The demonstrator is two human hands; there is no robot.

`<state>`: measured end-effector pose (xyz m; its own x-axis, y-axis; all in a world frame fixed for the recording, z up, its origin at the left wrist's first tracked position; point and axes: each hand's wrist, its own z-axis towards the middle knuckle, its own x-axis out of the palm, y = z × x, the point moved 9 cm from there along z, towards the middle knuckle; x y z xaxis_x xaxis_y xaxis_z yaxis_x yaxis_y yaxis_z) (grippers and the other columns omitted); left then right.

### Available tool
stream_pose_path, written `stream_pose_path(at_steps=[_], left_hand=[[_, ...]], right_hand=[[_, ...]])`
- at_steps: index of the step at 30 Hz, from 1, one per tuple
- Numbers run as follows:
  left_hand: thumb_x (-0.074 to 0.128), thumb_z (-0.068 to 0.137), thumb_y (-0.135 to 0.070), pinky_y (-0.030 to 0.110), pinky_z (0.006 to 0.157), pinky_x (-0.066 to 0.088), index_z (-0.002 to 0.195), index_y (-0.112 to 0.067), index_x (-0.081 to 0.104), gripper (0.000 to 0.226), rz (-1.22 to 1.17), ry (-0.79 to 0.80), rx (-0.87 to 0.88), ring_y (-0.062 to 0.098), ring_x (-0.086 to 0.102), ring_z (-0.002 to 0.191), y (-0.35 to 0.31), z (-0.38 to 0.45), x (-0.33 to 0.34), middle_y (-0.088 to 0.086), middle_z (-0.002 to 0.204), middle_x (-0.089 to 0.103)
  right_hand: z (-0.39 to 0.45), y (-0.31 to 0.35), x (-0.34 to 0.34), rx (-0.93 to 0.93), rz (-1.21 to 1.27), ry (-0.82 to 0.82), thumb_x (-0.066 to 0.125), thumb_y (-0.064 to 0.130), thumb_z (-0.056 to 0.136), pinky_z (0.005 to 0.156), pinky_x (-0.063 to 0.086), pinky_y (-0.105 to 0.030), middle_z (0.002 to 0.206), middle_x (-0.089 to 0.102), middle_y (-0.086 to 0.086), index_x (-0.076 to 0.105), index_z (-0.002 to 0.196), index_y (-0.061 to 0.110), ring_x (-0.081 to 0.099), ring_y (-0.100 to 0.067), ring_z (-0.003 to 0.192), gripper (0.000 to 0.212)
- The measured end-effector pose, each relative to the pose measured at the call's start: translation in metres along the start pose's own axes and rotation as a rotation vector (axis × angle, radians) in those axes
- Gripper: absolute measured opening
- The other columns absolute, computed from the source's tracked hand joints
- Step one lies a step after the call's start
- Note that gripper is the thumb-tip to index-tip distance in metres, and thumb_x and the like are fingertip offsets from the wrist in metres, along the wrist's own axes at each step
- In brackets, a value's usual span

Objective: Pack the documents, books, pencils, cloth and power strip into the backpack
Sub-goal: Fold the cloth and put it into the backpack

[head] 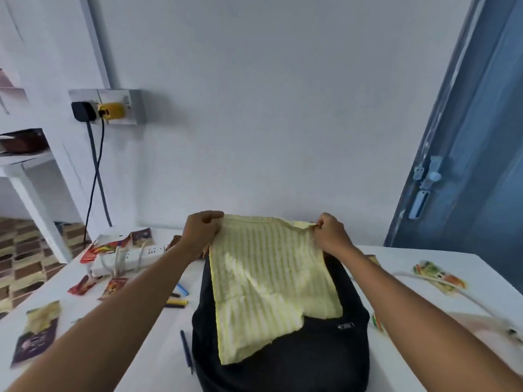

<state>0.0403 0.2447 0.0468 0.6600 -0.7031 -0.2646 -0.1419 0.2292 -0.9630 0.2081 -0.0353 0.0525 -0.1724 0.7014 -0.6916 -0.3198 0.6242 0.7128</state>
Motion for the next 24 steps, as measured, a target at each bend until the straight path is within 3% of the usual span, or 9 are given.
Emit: stream_pose_path(at_steps=[2,4,7,9,11,15,18,21,24], left_hand=[[0.068,0.082,-0.002,0.037,0.083,0.054,0.143,-0.023,0.04,0.07,0.096,0.111,0.064,0.024,0.063,0.093,0.002,0.001,0.012,0.006,0.12,0.059],[0.074,0.077,-0.009,0.04,0.086,0.05,0.145,-0.023,0.029,0.082,0.365,0.108,0.141,0.028,0.059,0.099,0.003,-0.006,0.017,0.002,0.112,0.055],[0.072,0.072,-0.026,0.036,0.074,0.047,0.114,-0.012,0.044,0.052,0.665,0.073,0.132,0.03,0.059,0.092,0.015,-0.022,0.014,0.007,0.096,0.058],[0.073,0.073,-0.037,0.037,0.069,0.053,0.097,-0.014,0.044,0.045,0.738,0.182,0.031,0.026,0.06,0.079,0.031,-0.034,0.015,0.006,0.089,0.06],[0.074,0.075,-0.039,0.031,0.055,0.05,0.081,-0.02,0.042,0.038,0.726,0.271,0.004,0.017,0.058,0.061,0.036,-0.045,0.016,0.001,0.076,0.061],[0.077,0.076,-0.035,0.022,0.041,0.046,0.06,-0.01,0.051,0.039,0.679,0.438,-0.149,0.017,0.057,0.038,0.046,-0.065,0.019,0.005,0.05,0.062],[0.08,0.073,-0.033,0.022,0.043,0.047,0.052,-0.007,0.055,0.042,0.693,0.448,-0.182,0.018,0.058,0.039,0.051,-0.066,0.018,0.009,0.051,0.064],[0.08,0.072,-0.033,0.023,0.046,0.038,0.045,-0.011,0.045,0.049,0.772,0.392,-0.107,0.015,0.048,0.042,0.046,-0.072,0.026,-0.004,0.04,0.048],[0.076,0.074,-0.034,0.024,0.045,0.028,0.05,-0.013,0.039,0.048,0.914,0.303,-0.073,0.013,0.042,0.051,0.045,-0.08,0.034,-0.004,0.051,0.042]], right_hand=[[0.003,-0.011,0.005,0.084,0.108,-0.002,0.047,0.02,0.093,0.052,0.031,-0.027,0.088,0.053,-0.006,0.047,0.088,0.012,0.048,-0.023,0.08,0.01],[0.001,-0.022,0.014,0.163,0.16,0.063,0.055,0.028,0.089,0.051,0.03,-0.028,0.082,0.047,-0.002,0.045,0.088,0.015,0.047,-0.021,0.08,0.016],[-0.01,-0.032,0.021,0.187,-0.009,0.204,0.065,0.027,0.082,0.055,0.037,-0.028,0.095,0.048,-0.002,0.044,0.105,0.013,0.05,-0.018,0.083,0.035],[-0.023,-0.037,0.022,0.19,-0.166,0.298,0.07,0.031,0.08,0.066,0.05,-0.032,0.104,0.051,-0.003,0.043,0.112,0.013,0.054,-0.02,0.092,0.046],[-0.037,-0.045,0.023,0.237,-0.215,0.395,0.074,0.037,0.077,0.075,0.056,-0.038,0.107,0.053,-0.002,0.043,0.115,0.016,0.057,-0.021,0.095,0.053],[-0.058,-0.055,0.022,0.309,-0.216,0.552,0.076,0.046,0.076,0.063,0.06,-0.037,0.098,0.065,-0.01,0.041,0.119,0.013,0.072,-0.024,0.073,0.065],[-0.067,-0.049,0.023,0.28,-0.219,0.641,0.078,0.044,0.074,0.061,0.06,-0.036,0.09,0.07,-0.016,0.044,0.114,0.012,0.072,-0.026,0.064,0.062],[-0.071,-0.044,0.027,0.229,-0.202,0.713,0.083,0.026,0.073,0.064,0.06,-0.035,0.095,0.068,-0.012,0.041,0.122,0.017,0.069,-0.021,0.06,0.066],[-0.072,-0.042,0.027,0.174,-0.212,0.697,0.079,0.007,0.073,0.069,0.059,-0.037,0.096,0.064,-0.009,0.034,0.132,0.019,0.066,-0.019,0.062,0.075]])
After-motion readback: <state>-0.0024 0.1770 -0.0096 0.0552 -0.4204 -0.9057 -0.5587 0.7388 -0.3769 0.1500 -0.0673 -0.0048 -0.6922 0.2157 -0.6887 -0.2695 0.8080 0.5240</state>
